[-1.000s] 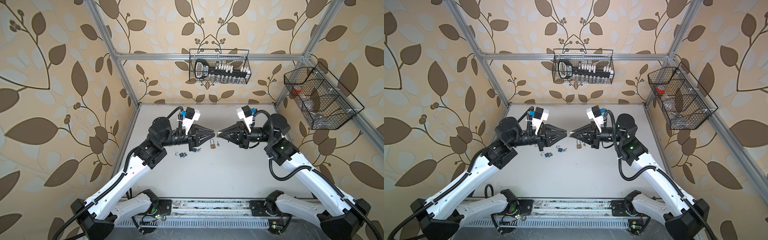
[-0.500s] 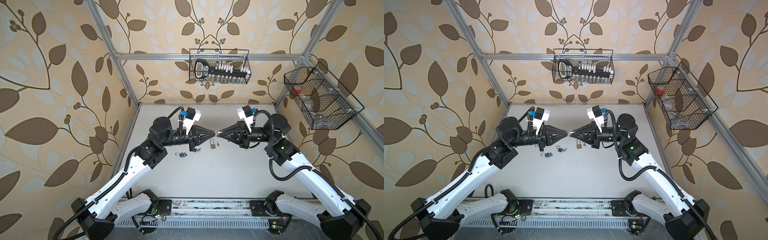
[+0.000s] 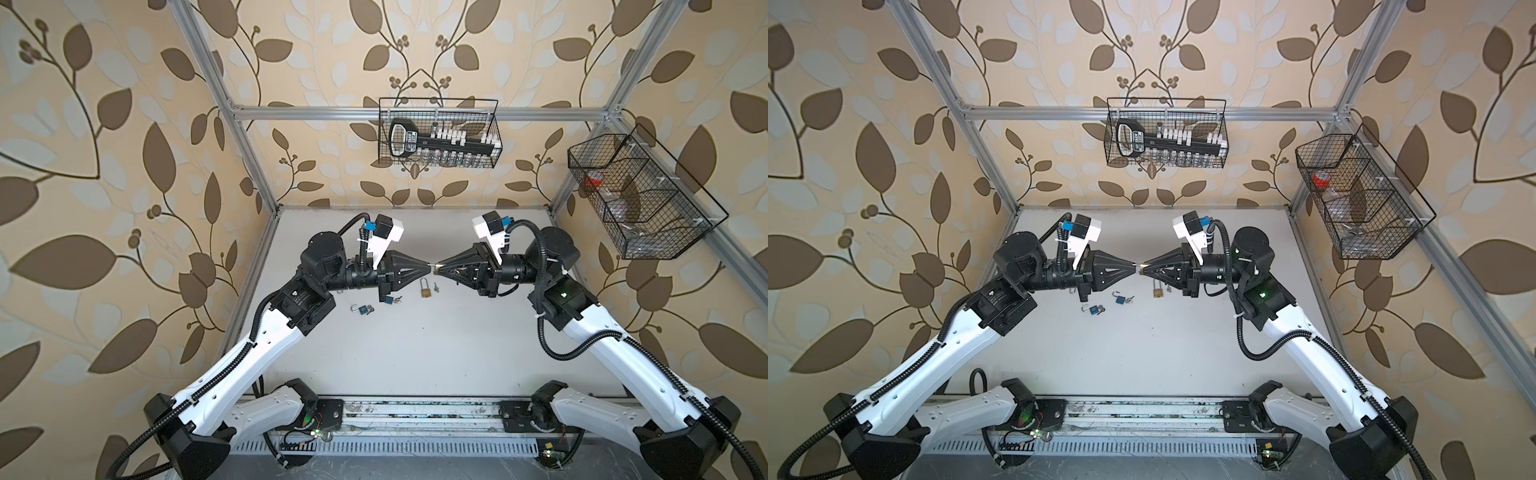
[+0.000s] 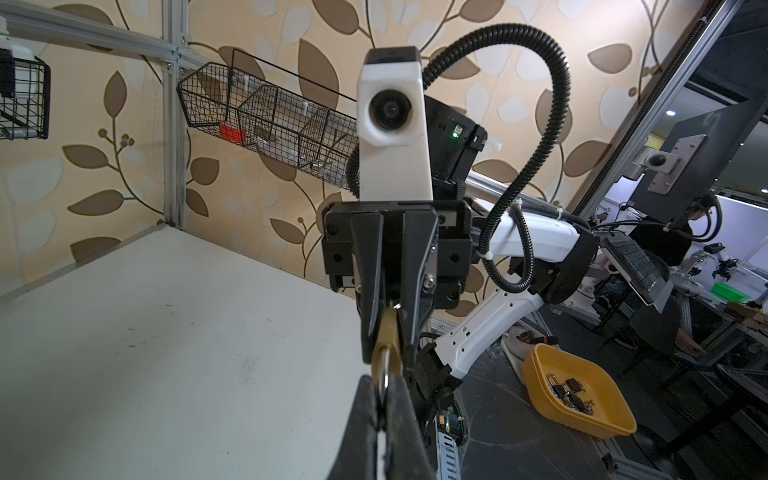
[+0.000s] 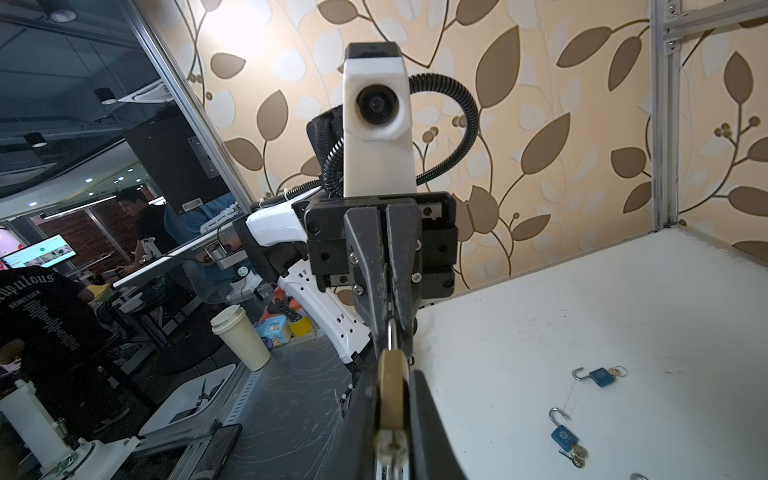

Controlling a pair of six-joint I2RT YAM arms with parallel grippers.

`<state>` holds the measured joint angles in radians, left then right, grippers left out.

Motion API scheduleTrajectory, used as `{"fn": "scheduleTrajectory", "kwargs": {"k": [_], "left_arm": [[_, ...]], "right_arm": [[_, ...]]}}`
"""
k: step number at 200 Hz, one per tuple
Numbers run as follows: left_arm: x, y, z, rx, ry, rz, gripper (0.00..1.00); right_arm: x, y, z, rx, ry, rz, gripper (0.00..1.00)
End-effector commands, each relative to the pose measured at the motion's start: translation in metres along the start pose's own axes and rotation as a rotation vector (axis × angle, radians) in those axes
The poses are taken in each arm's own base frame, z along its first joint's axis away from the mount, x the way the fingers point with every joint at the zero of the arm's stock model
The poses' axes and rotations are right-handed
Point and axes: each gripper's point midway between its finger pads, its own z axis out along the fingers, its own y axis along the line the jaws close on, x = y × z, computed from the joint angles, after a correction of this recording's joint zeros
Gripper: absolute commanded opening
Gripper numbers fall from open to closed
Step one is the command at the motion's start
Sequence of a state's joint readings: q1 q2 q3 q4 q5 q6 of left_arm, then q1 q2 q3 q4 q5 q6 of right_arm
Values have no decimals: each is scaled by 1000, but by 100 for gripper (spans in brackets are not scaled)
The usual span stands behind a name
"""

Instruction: Lock with the key

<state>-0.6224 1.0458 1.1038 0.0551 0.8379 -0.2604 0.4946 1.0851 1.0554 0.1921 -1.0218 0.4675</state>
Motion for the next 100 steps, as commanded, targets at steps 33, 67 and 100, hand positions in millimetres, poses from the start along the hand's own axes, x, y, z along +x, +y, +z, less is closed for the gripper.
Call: {"fn": "scheduleTrajectory", "kwargs": {"k": [33, 67, 100], "left_arm": [[-1, -24, 20, 123, 21, 42, 0], [7, -24, 29, 142, 43, 28, 0], [5, -23, 25, 117, 31, 36, 0]], "right_arm": [[-14, 11, 14, -63, -19, -50, 0], [-12, 13, 21, -82, -16, -53, 0], [-12, 12, 17, -55, -29, -75, 0]]}}
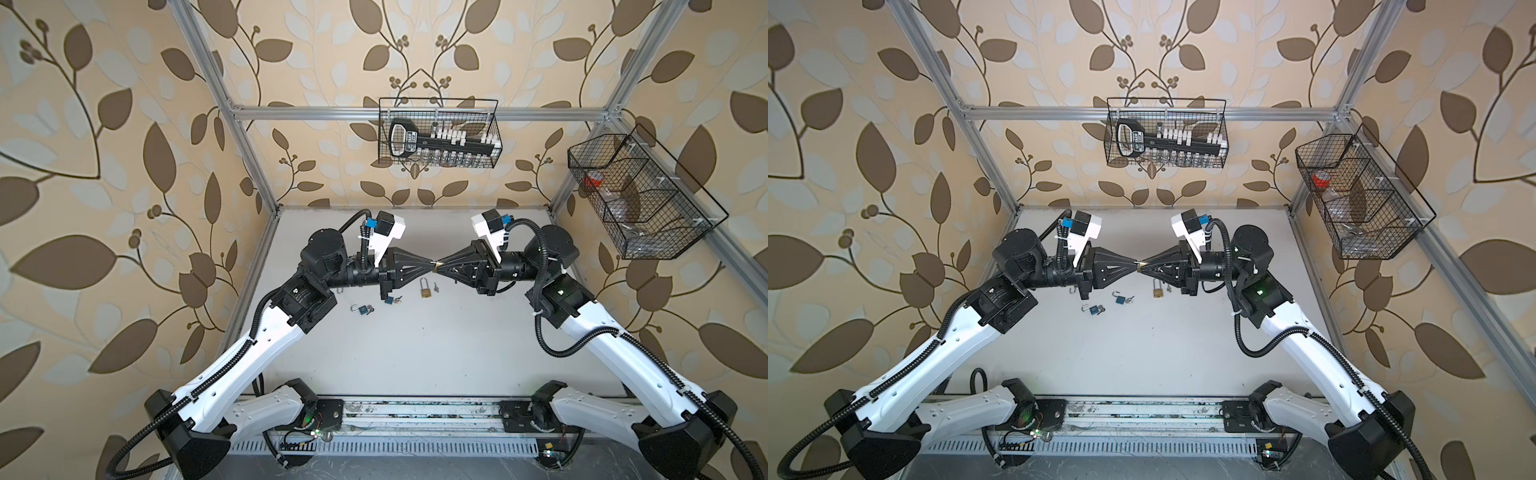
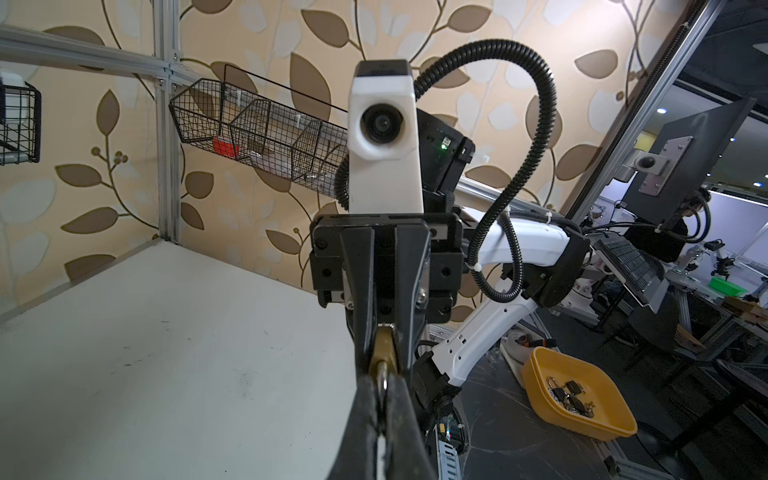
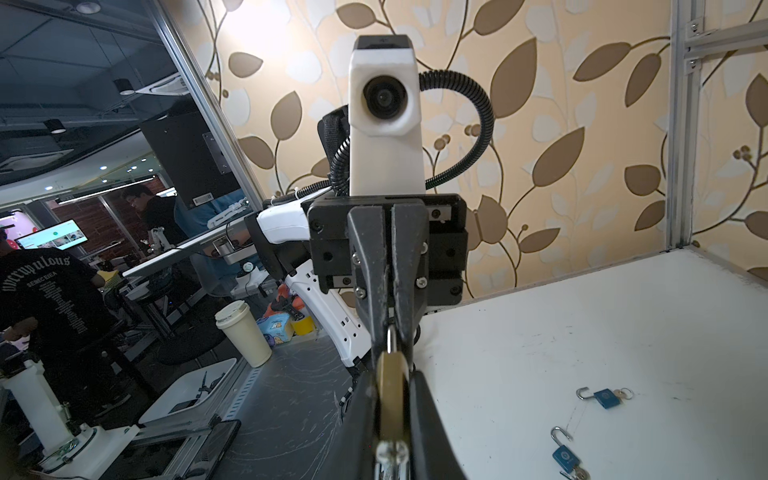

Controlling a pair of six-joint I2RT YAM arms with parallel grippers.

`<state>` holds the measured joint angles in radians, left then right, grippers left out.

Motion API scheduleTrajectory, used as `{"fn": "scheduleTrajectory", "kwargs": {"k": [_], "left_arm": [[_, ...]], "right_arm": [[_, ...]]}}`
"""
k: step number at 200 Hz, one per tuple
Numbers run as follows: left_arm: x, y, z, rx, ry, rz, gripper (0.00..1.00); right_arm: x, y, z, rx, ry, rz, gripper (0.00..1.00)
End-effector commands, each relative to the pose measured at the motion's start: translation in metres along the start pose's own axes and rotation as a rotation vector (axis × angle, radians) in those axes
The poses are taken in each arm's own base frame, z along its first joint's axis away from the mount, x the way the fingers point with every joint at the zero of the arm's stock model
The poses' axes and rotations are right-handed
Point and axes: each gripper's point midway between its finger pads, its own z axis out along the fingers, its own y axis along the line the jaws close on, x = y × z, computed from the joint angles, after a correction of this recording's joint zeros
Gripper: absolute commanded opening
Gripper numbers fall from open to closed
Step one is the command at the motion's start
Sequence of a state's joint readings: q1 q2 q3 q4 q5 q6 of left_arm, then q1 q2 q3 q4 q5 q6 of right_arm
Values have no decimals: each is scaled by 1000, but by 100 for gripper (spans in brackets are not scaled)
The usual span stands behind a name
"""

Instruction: Lock with the key

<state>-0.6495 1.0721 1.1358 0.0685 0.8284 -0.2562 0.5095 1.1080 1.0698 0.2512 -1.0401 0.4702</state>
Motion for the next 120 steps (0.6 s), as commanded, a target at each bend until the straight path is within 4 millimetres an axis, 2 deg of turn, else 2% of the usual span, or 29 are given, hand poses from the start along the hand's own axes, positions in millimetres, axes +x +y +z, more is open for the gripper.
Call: {"fn": "scheduleTrajectory", "kwargs": {"k": [1, 32, 76, 120], "left_arm": [[12, -18, 18, 94, 37, 18, 0], [4, -18, 8, 55, 8, 50, 0], [-14, -12, -13, -6, -60, 63, 0], [-15, -13, -13, 6, -57, 59, 0]], "right_arm": [[-6, 5, 11, -13, -18, -37, 0], [-8, 4, 3, 9, -30, -56, 0], [-2, 3, -10, 22, -16, -53, 0], [4, 4, -13, 27, 0, -55, 0]]}}
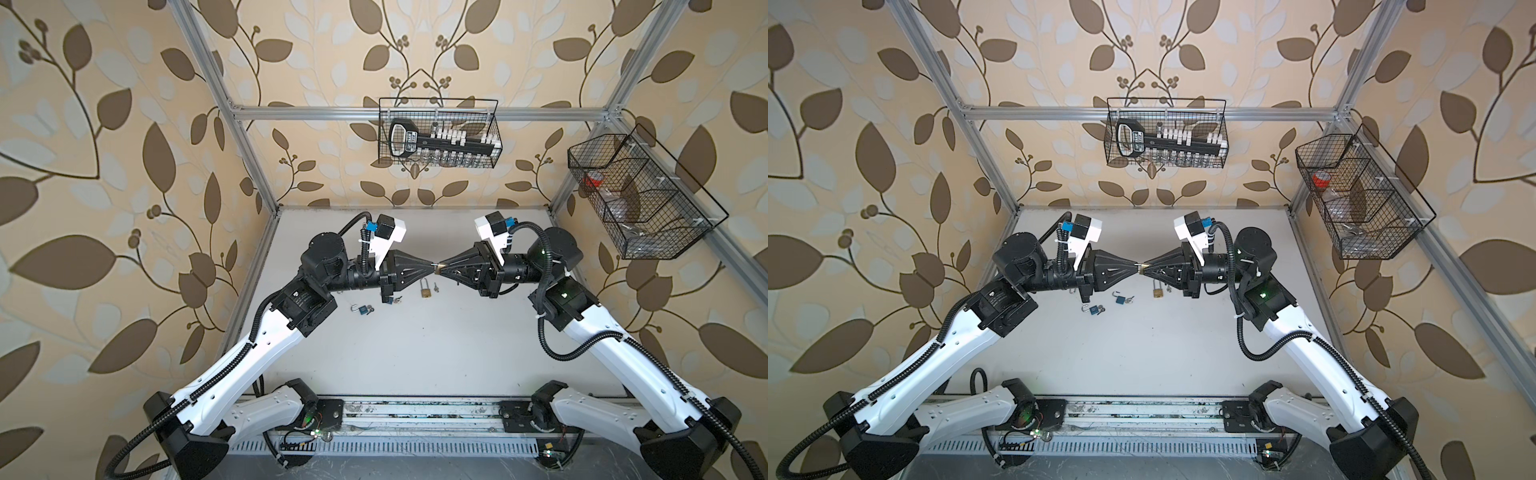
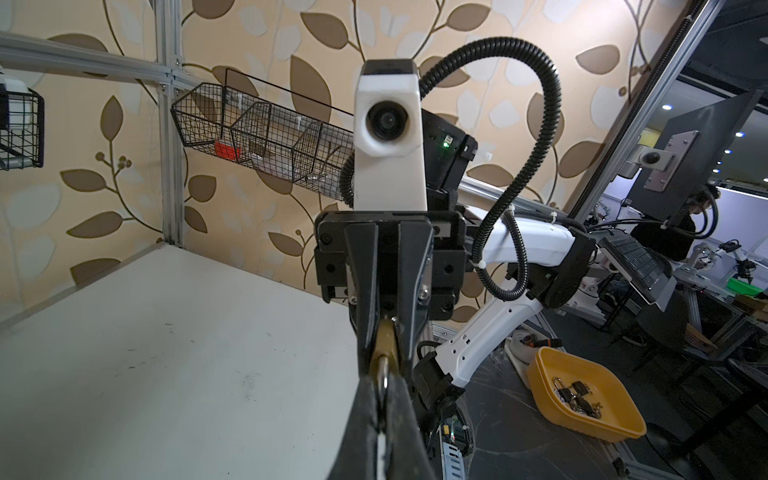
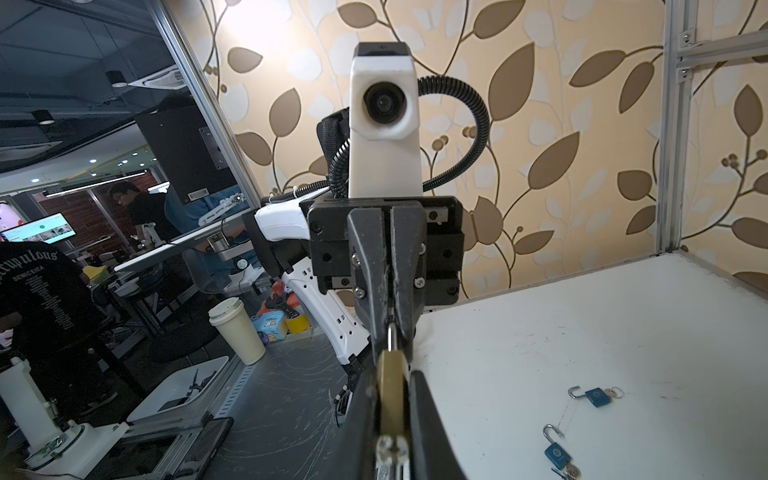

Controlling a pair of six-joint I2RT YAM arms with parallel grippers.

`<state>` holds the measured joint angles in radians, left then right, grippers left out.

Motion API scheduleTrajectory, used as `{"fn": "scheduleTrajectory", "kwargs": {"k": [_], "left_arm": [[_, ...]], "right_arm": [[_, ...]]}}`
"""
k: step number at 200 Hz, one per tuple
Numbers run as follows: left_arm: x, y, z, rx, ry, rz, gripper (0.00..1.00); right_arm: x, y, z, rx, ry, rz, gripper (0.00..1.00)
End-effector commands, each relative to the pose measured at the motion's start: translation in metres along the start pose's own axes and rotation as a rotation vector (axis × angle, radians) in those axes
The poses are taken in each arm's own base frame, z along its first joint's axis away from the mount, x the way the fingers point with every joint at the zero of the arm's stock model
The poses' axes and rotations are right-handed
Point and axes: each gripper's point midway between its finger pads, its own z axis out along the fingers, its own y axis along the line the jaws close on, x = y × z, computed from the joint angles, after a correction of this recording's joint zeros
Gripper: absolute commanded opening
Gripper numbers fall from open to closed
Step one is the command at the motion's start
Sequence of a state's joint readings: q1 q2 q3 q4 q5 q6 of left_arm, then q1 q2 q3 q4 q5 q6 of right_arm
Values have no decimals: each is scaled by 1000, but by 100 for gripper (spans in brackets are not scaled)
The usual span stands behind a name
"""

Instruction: Lock with the key

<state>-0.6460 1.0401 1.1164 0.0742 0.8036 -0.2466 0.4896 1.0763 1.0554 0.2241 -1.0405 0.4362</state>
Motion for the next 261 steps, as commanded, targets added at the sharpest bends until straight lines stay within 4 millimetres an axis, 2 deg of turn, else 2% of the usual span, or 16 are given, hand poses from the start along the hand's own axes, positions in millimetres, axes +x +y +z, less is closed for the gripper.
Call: {"fn": "scheduleTrajectory", "kwargs": {"k": [1, 20, 35, 43, 52, 64, 80, 110, 129, 150, 184, 212, 261], "left_arm": [[-13, -10, -7, 29, -37, 35, 0], [-15, -11, -7, 26, -43, 36, 0], [-16, -11, -8, 21, -49, 37, 0], [-16, -11, -10, 12, -54, 40, 0], [-17, -9, -11, 1, -58, 37, 0], [-18, -6, -13, -19, -67, 35, 0], [-19, -2, -17, -38, -73, 26, 0], [-17, 1, -20, -28, -62, 20, 0], [-12, -3, -17, 17, -35, 18, 0], [-8, -10, -11, 91, 2, -1, 0], [-8, -14, -11, 116, 7, 6, 0], [-7, -14, -10, 121, 11, 6, 0], [-7, -17, -9, 139, 16, 9, 0]], "right_arm": [[3, 3, -5, 7, 1, -28, 0], [3, 2, -6, 16, 2, -28, 1], [4, 1, -7, 32, 2, -29, 32], [3, 0, -9, 50, -5, -35, 44], [2, -2, -12, 79, -16, -43, 52], [1, -5, -18, 120, -34, -47, 54], [-1, -10, -27, 157, -51, -31, 55], [-4, -6, -34, 134, -63, -6, 54], [-5, -1, -32, 100, -53, 7, 50], [-1, 8, -27, 6, -14, 35, 38], [0, 11, -26, -28, -1, 48, 36], [1, 11, -24, -42, 6, 63, 27], [6, 4, -20, -40, 19, 93, 25]]}}
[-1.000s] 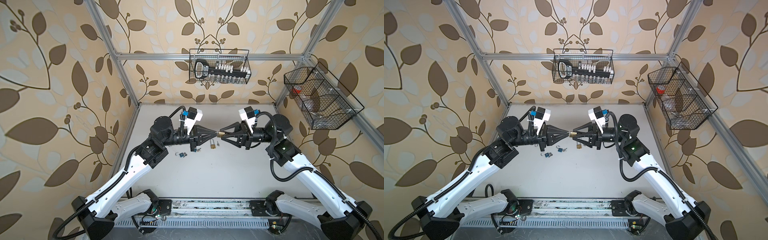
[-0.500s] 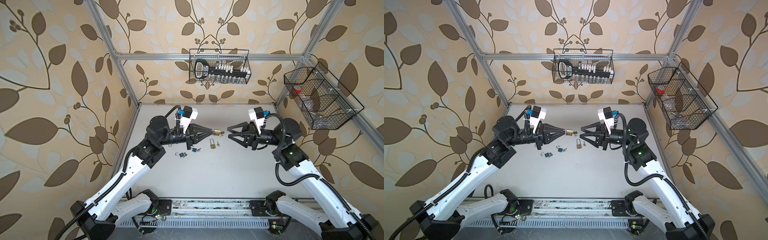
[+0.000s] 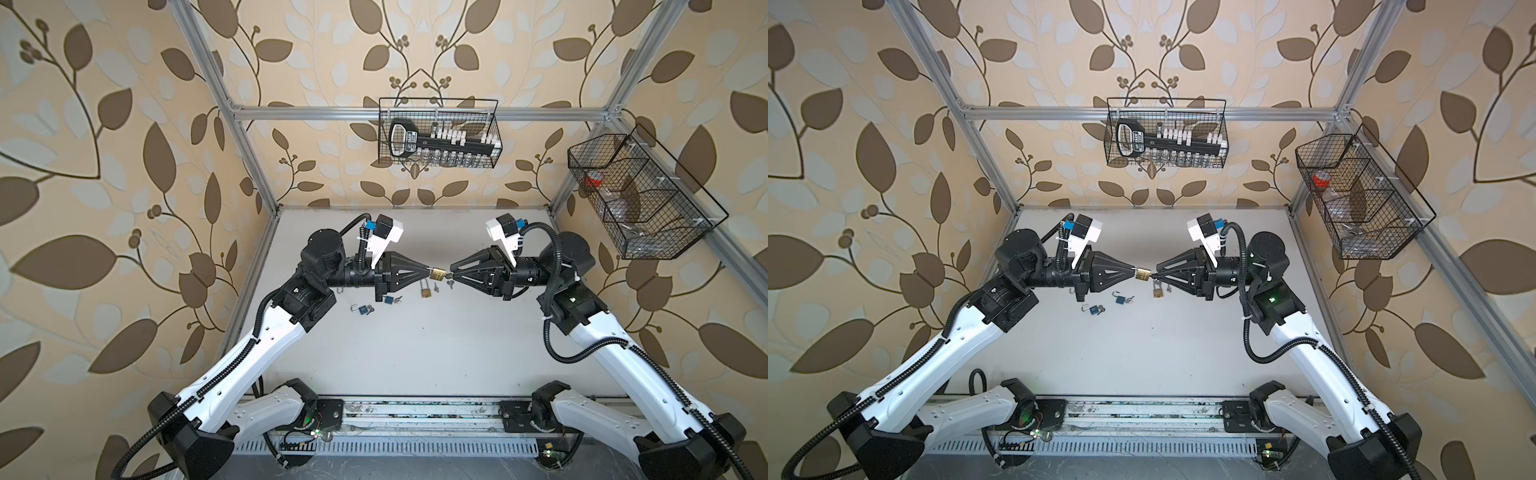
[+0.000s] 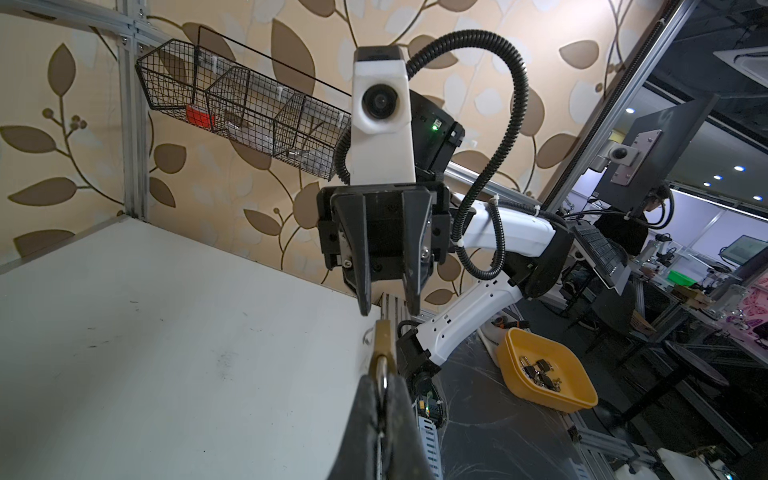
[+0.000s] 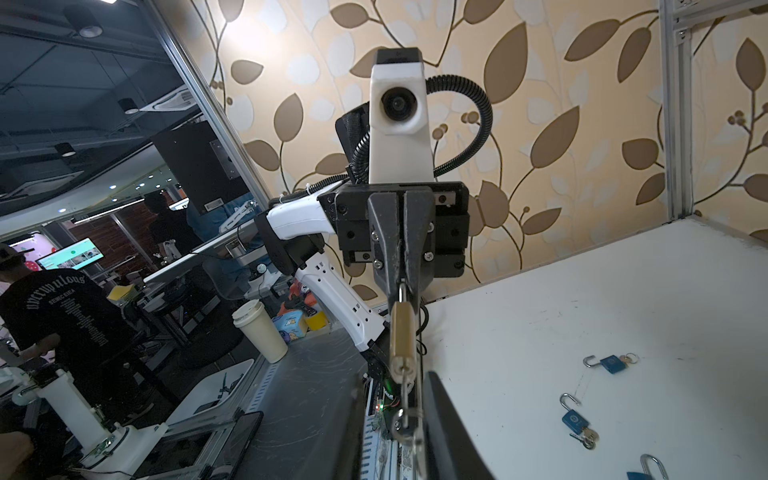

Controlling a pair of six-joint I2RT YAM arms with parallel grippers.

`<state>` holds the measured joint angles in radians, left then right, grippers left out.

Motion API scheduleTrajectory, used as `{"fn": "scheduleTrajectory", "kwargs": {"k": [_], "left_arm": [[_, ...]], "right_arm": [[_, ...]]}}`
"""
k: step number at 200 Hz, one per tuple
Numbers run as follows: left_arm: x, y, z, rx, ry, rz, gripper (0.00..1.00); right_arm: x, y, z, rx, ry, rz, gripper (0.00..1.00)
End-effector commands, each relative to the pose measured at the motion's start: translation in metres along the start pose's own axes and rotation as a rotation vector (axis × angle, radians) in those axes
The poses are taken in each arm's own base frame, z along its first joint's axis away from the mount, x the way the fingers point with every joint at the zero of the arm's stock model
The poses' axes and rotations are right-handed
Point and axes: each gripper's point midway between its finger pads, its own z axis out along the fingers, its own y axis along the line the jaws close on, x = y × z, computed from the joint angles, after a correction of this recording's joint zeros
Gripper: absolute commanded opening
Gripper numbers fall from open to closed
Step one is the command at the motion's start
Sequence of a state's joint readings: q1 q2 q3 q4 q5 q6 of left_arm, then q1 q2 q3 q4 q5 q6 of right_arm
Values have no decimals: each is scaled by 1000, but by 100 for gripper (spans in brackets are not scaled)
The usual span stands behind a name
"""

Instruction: Lock with the key

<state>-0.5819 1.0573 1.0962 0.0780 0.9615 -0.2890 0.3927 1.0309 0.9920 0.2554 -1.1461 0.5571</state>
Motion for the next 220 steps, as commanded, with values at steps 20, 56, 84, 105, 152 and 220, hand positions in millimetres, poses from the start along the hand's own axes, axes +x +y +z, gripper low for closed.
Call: {"fn": "scheduleTrajectory", "kwargs": {"k": [20, 56, 84, 105, 152, 220], "left_arm": [[-19, -21, -3, 57, -33, 81, 0], [-18, -20, -3, 51, -34, 81, 0], [-18, -20, -4, 46, -37, 84, 0], [-20, -19, -4, 32, -43, 88, 0], [-23, -12, -6, -24, -62, 88, 0], [-29, -8, -19, -126, -61, 129, 0]], "right_arm": [[-1, 5, 4, -38, 15, -5, 22], [1, 8, 5, -45, 19, -10, 10], [2, 9, 4, -46, 20, -11, 1], [3, 9, 4, -44, 19, -15, 0], [3, 10, 2, -29, 11, -38, 0], [5, -8, -7, 113, -12, -86, 0]]}}
